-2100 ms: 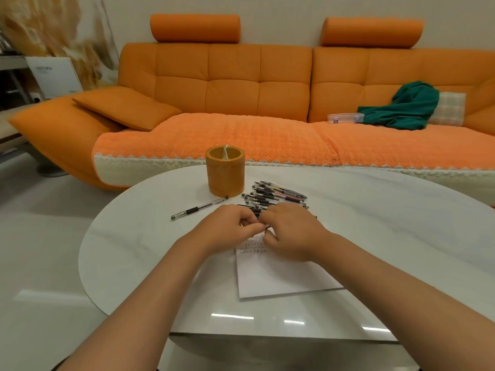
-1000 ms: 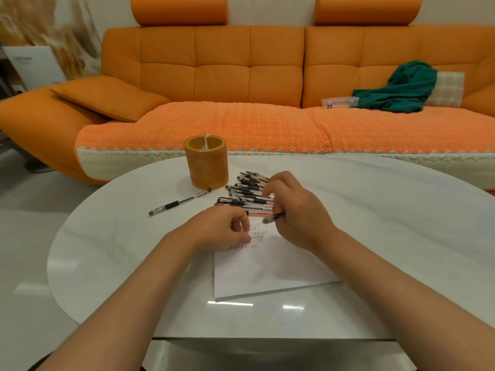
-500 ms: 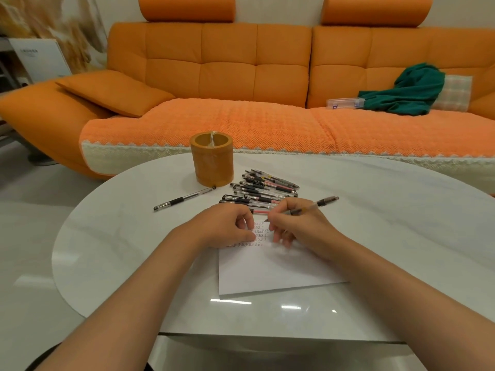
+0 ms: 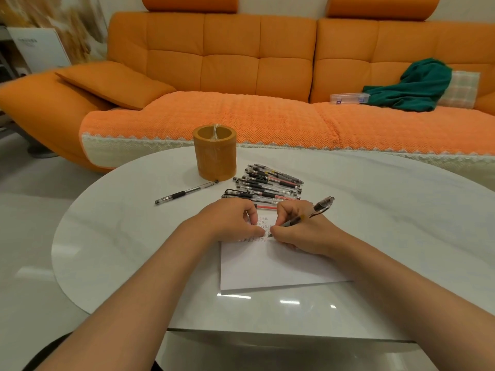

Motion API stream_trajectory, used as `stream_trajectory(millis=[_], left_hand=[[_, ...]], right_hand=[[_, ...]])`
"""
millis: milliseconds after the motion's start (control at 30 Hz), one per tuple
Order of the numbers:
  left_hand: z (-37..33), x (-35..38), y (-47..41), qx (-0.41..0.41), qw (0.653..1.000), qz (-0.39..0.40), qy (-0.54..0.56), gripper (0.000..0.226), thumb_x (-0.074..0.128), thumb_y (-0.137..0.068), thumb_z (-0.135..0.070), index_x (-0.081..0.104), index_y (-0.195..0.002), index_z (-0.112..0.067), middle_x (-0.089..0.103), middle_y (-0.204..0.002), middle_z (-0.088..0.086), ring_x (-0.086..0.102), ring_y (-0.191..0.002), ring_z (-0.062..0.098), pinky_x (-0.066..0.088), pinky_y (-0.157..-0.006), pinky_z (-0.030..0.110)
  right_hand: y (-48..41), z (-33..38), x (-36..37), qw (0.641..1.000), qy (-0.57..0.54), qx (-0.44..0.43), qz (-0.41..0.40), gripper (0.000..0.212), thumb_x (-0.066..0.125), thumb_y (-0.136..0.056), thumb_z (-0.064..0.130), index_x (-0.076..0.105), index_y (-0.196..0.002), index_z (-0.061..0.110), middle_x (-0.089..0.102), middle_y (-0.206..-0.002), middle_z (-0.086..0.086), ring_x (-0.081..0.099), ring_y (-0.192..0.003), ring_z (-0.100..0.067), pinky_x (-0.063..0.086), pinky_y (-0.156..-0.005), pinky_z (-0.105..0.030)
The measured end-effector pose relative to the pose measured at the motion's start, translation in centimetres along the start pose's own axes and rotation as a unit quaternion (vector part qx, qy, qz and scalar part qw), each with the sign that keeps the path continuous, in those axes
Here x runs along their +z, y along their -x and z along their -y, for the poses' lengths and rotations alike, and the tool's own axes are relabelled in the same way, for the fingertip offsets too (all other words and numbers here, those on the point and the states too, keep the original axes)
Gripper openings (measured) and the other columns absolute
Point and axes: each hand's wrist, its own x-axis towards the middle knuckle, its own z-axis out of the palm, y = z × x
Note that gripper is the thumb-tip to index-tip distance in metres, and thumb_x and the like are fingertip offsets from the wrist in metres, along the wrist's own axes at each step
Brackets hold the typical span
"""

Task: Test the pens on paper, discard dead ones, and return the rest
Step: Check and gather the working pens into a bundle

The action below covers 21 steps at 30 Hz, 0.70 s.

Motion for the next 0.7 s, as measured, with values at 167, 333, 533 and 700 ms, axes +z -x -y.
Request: stream_trajectory(millis=[167,333,533,700], left_hand=[[-0.23,-0.02,0.05,-0.002,1.0,0.0,-0.004,0.03,0.075,-0.077,-0.056,0.062,-0.092,-0.033,0.06,-0.087,-0.014,0.056,-0.079,0.005,0.045,-0.066,0.027],[-0.31,-0.06,0.06,-0.006,1.0,0.001,-0.004,0.028,0.075,-0.077,-0.054,0.061,-0.09,-0.033,0.059,-0.084,-0.014,0.054,-0.076,0.005,0.042,-0.063,0.027],[-0.29,0.01,0.07,-0.008,1.0,-0.001,-0.004,0.029,0.075,-0.077,-0.054,0.062,-0.091,-0.033,0.058,-0.085,-0.015,0.054,-0.077,0.004,0.041,-0.063,0.027],[-0.29,0.09,0.11,-0.008,1.0,-0.004,0.0,0.028,0.076,-0.077,-0.054,0.062,-0.091,-0.033,0.058,-0.085,-0.014,0.054,-0.077,0.004,0.04,-0.062,0.026]], right_hand=[[-0.26,-0.29,-0.02,1.0,0.024,-0.011,-0.002,0.017,0.067,-0.08,0.0,0.053,-0.071,0.001,0.057,-0.049,0.004,0.052,-0.044,-0.011,0.042,-0.047,-0.025],[-0.16,-0.15,0.01,0.998,0.053,-0.03,-0.004,0.02,0.07,-0.08,0.001,0.053,-0.069,0.001,0.06,-0.054,0.002,0.056,-0.048,-0.01,0.044,-0.048,-0.023],[0.0,-0.29,0.13,0.997,0.063,-0.036,-0.005,0.025,0.071,-0.08,0.003,0.053,-0.065,0.011,0.06,-0.055,0.003,0.058,-0.051,-0.011,0.045,-0.05,-0.027],[-0.08,-0.79,0.13,0.996,0.071,-0.051,-0.019,0.023,0.07,-0.078,0.002,0.05,-0.067,0.0,0.057,-0.053,0.004,0.056,-0.051,-0.014,0.043,-0.049,-0.029]])
